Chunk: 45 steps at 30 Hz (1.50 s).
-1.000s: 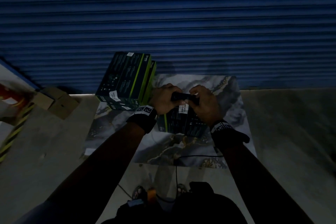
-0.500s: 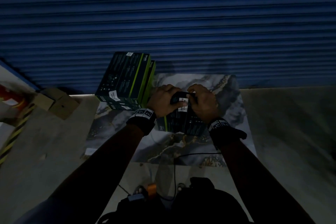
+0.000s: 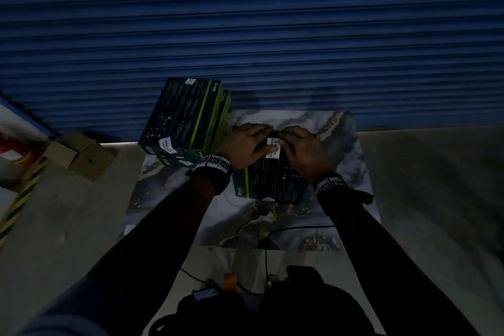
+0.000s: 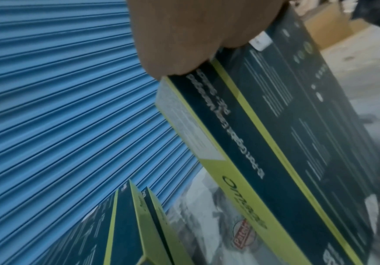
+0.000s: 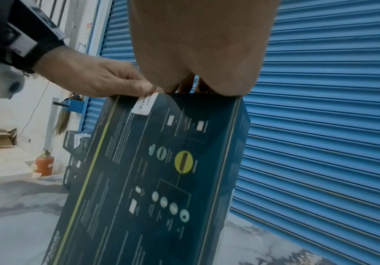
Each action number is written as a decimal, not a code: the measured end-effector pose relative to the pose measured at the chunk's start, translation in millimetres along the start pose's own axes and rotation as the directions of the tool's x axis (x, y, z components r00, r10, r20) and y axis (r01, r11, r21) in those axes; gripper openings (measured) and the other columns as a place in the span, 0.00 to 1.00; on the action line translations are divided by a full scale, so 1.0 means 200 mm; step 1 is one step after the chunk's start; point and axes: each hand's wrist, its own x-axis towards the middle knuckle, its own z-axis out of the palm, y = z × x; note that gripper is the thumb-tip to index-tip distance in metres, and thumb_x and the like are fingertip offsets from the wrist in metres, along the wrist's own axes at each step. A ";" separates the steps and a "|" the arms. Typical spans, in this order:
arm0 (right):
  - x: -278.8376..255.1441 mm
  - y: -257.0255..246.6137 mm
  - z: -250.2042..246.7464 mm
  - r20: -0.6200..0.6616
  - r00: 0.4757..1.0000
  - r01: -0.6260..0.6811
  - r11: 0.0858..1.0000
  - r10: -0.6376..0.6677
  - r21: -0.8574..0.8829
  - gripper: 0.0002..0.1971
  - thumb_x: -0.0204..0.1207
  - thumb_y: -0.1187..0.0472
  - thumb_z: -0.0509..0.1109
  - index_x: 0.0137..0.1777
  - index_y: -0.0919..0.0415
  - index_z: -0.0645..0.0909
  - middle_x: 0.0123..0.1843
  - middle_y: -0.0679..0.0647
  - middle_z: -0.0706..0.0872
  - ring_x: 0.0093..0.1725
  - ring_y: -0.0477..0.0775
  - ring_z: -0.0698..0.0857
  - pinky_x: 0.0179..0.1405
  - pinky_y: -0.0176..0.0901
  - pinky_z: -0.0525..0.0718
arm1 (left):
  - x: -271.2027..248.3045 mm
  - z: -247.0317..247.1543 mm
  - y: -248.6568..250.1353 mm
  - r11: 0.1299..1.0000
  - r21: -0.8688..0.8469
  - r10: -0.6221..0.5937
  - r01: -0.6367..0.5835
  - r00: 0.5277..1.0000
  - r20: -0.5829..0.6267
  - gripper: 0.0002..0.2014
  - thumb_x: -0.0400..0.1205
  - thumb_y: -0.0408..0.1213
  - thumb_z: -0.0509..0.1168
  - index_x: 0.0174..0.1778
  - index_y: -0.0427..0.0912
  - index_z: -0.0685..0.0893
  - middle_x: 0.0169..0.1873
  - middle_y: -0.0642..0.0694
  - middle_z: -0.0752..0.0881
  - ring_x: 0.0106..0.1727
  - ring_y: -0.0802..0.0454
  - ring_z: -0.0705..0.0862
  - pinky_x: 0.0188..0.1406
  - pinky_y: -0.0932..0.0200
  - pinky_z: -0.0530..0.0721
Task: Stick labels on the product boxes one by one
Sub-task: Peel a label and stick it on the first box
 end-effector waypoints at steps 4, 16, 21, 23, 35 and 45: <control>0.00 -0.01 -0.02 -0.076 0.986 0.138 0.985 -0.147 -0.107 0.13 0.85 0.62 0.71 0.66 0.66 0.86 0.60 0.60 0.86 0.54 0.59 0.85 0.56 0.48 0.84 | 0.01 0.03 0.00 0.991 0.130 -0.012 0.012 1.000 -0.005 0.34 0.89 0.62 0.54 0.78 0.37 0.80 0.73 0.39 0.83 0.69 0.39 0.84 0.72 0.45 0.81; 0.01 -0.01 -0.07 -0.008 0.903 0.392 0.834 -0.429 -0.389 0.18 0.72 0.62 0.82 0.59 0.70 0.87 0.61 0.60 0.75 0.55 0.61 0.77 0.50 0.51 0.81 | 0.00 0.06 -0.08 0.967 0.241 0.046 -0.076 0.991 0.128 0.44 0.85 0.71 0.51 0.87 0.39 0.66 0.83 0.39 0.73 0.78 0.37 0.75 0.75 0.40 0.77; -0.02 -0.01 -0.05 0.003 0.934 0.328 0.854 -0.358 -0.405 0.19 0.78 0.58 0.79 0.63 0.71 0.86 0.64 0.61 0.75 0.58 0.61 0.78 0.49 0.53 0.86 | -0.02 0.03 -0.06 0.983 0.181 0.003 -0.029 0.989 0.145 0.46 0.84 0.75 0.46 0.89 0.43 0.63 0.85 0.42 0.69 0.82 0.40 0.72 0.81 0.42 0.73; -0.04 -0.01 -0.03 -0.015 0.959 0.254 0.885 -0.282 -0.391 0.20 0.83 0.58 0.74 0.69 0.71 0.82 0.65 0.63 0.80 0.59 0.63 0.81 0.51 0.55 0.88 | -0.02 0.02 -0.04 0.989 0.150 -0.019 0.005 0.996 0.088 0.41 0.88 0.70 0.43 0.87 0.43 0.68 0.83 0.42 0.73 0.80 0.41 0.75 0.80 0.44 0.74; -0.03 0.02 0.02 -0.014 0.984 0.158 0.895 -0.180 -0.417 0.22 0.90 0.50 0.64 0.71 0.68 0.82 0.63 0.62 0.85 0.59 0.61 0.84 0.50 0.51 0.86 | -0.01 0.03 -0.03 0.981 0.195 -0.015 0.004 0.998 0.055 0.38 0.89 0.66 0.44 0.85 0.42 0.71 0.81 0.42 0.76 0.79 0.43 0.77 0.79 0.47 0.75; -0.01 0.07 0.03 0.051 0.981 0.188 0.881 -0.185 -0.434 0.28 0.88 0.44 0.65 0.74 0.67 0.80 0.66 0.63 0.84 0.61 0.62 0.83 0.50 0.51 0.85 | 0.01 0.03 -0.07 0.981 0.188 0.026 -0.051 0.990 0.138 0.41 0.87 0.69 0.47 0.89 0.42 0.61 0.87 0.43 0.66 0.85 0.42 0.70 0.84 0.44 0.70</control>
